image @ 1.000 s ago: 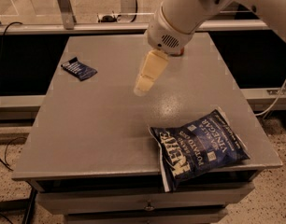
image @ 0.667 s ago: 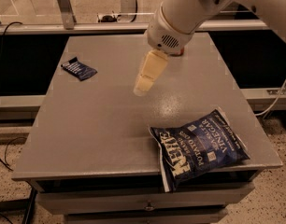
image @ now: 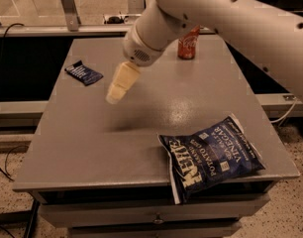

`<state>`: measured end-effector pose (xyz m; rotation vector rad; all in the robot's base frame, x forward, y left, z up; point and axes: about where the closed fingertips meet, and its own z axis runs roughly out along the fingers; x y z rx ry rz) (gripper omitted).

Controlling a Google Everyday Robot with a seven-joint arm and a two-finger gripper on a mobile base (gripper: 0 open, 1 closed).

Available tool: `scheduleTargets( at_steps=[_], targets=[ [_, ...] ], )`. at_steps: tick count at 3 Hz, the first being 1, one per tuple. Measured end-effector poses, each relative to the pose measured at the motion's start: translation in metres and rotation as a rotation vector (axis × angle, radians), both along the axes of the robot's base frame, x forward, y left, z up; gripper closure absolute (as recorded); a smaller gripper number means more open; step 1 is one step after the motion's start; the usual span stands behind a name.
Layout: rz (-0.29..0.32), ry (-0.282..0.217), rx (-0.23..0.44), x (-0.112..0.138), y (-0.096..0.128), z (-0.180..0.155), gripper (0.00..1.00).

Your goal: Pick rxbar blueberry

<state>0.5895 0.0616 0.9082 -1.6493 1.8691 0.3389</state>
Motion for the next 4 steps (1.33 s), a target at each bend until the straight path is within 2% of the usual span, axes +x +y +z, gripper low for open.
scheduleTargets(
  at_steps=[1,2,4],
  targets=[
    [-0.014,0.017,0.052,0.023,0.045,-0.02,0.0],
    [-0.039,0.031,0.097,0.047,0.08,-0.037,0.0],
    [-0.091,0.07,0.174,0.094,0.114,-0.057,0.0]
  ],
)
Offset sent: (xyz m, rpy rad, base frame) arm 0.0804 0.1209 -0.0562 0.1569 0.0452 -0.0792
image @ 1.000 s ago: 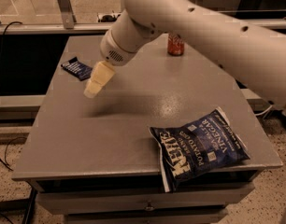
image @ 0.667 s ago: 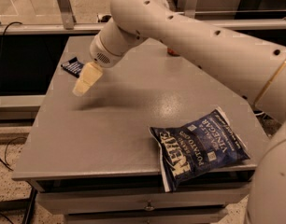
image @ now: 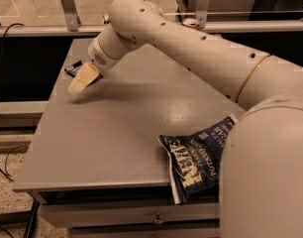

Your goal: Pick rxbar blueberry

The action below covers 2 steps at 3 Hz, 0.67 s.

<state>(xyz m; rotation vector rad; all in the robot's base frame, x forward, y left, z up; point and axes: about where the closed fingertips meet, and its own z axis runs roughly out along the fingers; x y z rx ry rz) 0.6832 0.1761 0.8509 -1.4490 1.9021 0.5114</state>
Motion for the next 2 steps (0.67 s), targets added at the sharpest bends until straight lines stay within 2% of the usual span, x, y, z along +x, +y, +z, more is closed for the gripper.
scheduleTargets(
  at_steps=[1,2],
  targets=[
    [-0.025,0.038,0.033,0.015,0.008,-0.011,0.0],
    [-0.045,0.057,0.067,0.026,0.013,-0.017,0.16]
  ],
)
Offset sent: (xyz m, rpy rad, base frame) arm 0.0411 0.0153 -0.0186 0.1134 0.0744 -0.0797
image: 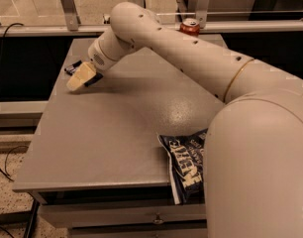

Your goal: Pick rxbar blueberry

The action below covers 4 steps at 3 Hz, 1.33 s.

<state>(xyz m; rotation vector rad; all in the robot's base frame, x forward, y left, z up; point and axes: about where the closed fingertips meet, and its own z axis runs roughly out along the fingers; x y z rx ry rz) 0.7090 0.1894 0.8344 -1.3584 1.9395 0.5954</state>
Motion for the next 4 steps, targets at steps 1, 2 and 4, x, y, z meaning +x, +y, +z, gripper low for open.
scheduleTargets(
  at_steps=[1,2,4],
  targets=[
    [-0.011,0.008,0.026,0.005,0.004,-0.001,0.39],
    [-0.014,0.016,0.044,0.006,0.008,-0.001,0.61],
    [0.019,0.001,0.061,0.0,0.013,0.012,1.0]
  ],
)
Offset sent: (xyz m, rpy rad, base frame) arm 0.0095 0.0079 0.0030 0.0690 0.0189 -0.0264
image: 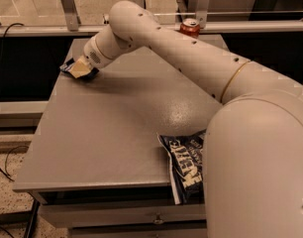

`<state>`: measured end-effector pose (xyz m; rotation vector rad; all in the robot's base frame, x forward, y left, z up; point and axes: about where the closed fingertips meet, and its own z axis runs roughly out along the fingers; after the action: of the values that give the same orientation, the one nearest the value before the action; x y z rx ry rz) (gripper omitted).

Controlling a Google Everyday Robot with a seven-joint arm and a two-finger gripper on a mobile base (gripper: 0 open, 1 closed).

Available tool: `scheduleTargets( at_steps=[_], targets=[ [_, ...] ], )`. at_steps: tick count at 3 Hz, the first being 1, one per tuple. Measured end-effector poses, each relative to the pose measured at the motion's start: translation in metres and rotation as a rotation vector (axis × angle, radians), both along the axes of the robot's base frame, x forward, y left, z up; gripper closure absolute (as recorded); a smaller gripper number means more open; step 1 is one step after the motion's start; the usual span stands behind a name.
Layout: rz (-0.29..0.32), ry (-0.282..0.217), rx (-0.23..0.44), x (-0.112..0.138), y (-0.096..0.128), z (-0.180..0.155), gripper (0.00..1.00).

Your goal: Pick rxbar blueberry

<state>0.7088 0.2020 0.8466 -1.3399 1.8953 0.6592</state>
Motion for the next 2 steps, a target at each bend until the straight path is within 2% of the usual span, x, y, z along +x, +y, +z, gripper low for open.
scheduleTargets(
  at_steps=[1,2],
  targets=[
    [0.024,-0.052,0.042,-0.003,-0.011,0.033,1.0],
    [0.053,-0.149,0.121,-0.009,-0.049,0.078,1.0]
  ],
)
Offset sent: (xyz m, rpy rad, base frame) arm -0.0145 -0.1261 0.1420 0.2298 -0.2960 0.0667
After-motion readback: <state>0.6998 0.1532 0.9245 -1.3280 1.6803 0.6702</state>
